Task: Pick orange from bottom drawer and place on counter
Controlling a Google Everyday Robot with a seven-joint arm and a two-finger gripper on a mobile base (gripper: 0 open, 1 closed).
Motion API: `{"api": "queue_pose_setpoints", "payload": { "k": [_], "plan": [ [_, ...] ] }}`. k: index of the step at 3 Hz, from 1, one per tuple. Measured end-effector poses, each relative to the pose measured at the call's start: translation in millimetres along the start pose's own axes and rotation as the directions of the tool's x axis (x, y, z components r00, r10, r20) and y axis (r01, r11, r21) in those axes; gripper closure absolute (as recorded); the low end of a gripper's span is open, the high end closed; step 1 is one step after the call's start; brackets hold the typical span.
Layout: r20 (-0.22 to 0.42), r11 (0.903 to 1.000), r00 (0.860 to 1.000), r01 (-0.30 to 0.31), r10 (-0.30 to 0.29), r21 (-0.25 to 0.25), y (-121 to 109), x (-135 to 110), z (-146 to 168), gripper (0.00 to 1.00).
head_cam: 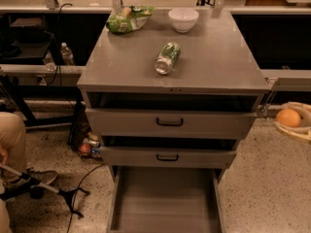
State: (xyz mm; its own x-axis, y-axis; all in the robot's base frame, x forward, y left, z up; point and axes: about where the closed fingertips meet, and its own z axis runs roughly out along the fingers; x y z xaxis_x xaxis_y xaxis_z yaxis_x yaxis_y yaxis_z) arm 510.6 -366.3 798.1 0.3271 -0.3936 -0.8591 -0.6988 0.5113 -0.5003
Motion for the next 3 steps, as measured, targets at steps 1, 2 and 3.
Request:
{"api": "queue_pose_setpoints", "payload": {
  "k": [1, 2, 3],
  "plan": [
    [-0.012, 0.9991, 1.0, -0.021, 0.02, -0.036, -13, -15, 8, 1.0],
    [-0.028, 0.9954, 0.999, -0.034, 0.031, -0.09, -26, -27, 28, 1.0],
    [-0.044, 0.9897, 0.999, -0.03, 0.024, -0.14, -40, -39, 56, 1.0]
  ]
}}
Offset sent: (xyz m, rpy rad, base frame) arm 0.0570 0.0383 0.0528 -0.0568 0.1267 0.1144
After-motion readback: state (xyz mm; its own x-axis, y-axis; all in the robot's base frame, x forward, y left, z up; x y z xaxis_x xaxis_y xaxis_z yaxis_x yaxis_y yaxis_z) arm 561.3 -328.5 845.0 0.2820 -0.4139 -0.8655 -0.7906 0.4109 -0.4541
